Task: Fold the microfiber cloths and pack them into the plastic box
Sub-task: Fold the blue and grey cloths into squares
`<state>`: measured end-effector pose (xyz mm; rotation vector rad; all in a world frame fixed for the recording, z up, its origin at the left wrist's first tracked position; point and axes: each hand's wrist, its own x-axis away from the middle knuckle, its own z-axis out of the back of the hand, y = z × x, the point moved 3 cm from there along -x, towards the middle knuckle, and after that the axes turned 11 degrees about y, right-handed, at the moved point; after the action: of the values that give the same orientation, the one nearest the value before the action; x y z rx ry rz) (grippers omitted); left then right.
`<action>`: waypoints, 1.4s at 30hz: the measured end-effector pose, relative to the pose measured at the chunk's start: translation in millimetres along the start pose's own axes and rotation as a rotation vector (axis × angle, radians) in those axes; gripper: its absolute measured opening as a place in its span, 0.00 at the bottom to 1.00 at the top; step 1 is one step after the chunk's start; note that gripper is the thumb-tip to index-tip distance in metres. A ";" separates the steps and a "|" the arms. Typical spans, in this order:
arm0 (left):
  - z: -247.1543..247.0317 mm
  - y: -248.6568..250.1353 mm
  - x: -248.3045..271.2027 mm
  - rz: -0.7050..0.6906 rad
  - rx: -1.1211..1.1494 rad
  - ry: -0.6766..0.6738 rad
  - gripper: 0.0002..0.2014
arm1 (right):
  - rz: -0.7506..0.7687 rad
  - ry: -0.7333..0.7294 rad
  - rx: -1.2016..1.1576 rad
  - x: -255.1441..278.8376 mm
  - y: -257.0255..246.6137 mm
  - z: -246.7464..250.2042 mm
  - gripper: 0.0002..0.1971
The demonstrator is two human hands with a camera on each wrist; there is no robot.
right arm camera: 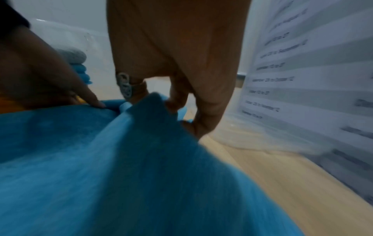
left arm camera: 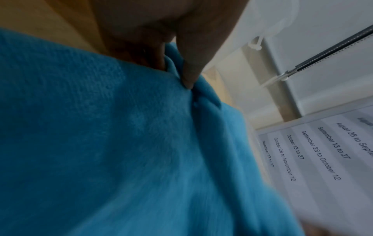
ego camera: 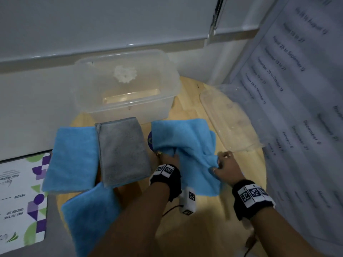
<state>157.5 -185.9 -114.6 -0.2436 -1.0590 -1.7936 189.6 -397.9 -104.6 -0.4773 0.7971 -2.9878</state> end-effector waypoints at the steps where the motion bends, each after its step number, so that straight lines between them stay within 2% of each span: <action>1: 2.0 4.0 -4.0 -0.009 0.069 -0.014 0.34 | -0.045 -0.100 0.024 12.4 7.9 -4.5 0.22; 3: 5.4 12.3 -6.5 -0.039 0.140 -0.046 0.37 | -0.146 -0.227 -0.021 27.6 26.5 -10.2 0.26; 5: 7.2 17.2 -5.7 -0.076 0.126 -0.069 0.34 | -0.392 -0.113 -0.248 30.4 45.0 -10.2 0.26; 6: 8.5 18.2 -3.6 -0.076 0.137 -0.077 0.33 | -0.539 -0.026 -0.323 31.0 54.6 -11.9 0.30; 7: 9.1 17.6 -2.2 -0.068 0.156 -0.086 0.33 | -0.622 0.034 -0.361 29.4 61.4 -13.8 0.35; 9: 11.4 14.8 1.3 -0.016 0.236 -0.107 0.35 | -0.612 -0.004 -0.329 21.6 68.9 -22.9 0.36; 11: 16.6 15.4 9.7 0.008 0.309 -0.116 0.38 | -0.548 -0.175 -0.221 25.7 54.8 -21.1 0.22; 12: 20.3 18.4 15.7 -0.030 0.323 -0.119 0.37 | -0.544 -0.243 -0.258 30.0 44.0 -16.7 0.13; 13: 24.1 22.8 20.7 -0.089 0.323 -0.127 0.36 | -0.554 -0.310 -0.333 32.3 39.9 -16.3 0.09; 15: 35.7 34.7 28.1 -0.278 0.272 -0.114 0.28 | -0.595 -0.376 -0.599 37.3 33.2 -11.7 0.14; 16: 41.1 40.7 29.5 -0.373 0.244 -0.110 0.24 | -0.655 -0.344 -0.731 39.5 33.5 -11.3 0.15; 18: 50.0 49.3 28.8 -0.519 0.191 -0.113 0.19 | -0.731 -0.234 -0.779 44.2 34.1 -10.5 0.12; 19: 54.7 52.8 29.5 -0.578 0.148 -0.111 0.20 | -0.710 -0.182 -0.691 46.3 32.4 -11.0 0.11; 20: 59.1 54.9 30.9 -0.624 0.117 -0.105 0.21 | -0.651 -0.150 -0.537 48.0 30.7 -14.7 0.14; 22: 65.3 56.3 33.5 -0.662 0.103 -0.100 0.23 | -0.514 -0.109 -0.151 53.3 21.4 -25.9 0.26; 23: 69.4 56.7 37.9 -0.668 0.092 -0.101 0.24 | -0.446 -0.137 -0.029 56.4 13.9 -32.4 0.29; 25: 77.2 56.3 43.8 -0.692 0.079 -0.091 0.24 | -0.366 -0.215 0.022 60.6 2.2 -41.6 0.27; 27: 90.4 57.9 46.5 -0.702 0.102 -0.092 0.24 | -0.444 -0.223 -0.192 59.4 1.2 -34.8 0.27; 29: 109.6 64.0 49.3 -0.718 0.149 -0.109 0.26 | -0.600 -0.146 -0.567 56.5 6.7 -17.7 0.30; 31: 130.7 73.8 52.8 -0.753 0.190 -0.108 0.28 | -0.653 -0.094 -0.885 56.4 5.8 9.1 0.24; 33: 150.8 84.4 53.8 -0.794 0.255 -0.083 0.29 | -0.584 -0.040 -1.125 55.5 0.2 41.9 0.16; 36: 174.6 100.3 53.4 -0.834 0.352 -0.010 0.19 | -0.363 -0.055 -1.285 54.7 -14.6 88.0 0.17; 37: 181.1 103.7 52.7 -0.834 0.392 0.021 0.15 | -0.309 -0.058 -1.293 54.4 -18.7 97.7 0.17; 39: 193.7 108.3 52.0 -0.832 0.466 0.086 0.13 | -0.227 -0.016 -1.234 53.7 -25.2 113.8 0.13; 42: 210.4 112.0 51.8 -0.851 0.522 0.122 0.13 | -0.087 0.024 -1.165 53.9 -30.5 129.8 0.24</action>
<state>164.8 -75.3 102.7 0.7281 -1.6369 -2.1111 178.5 -439.1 32.7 -0.4442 2.4935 -2.2441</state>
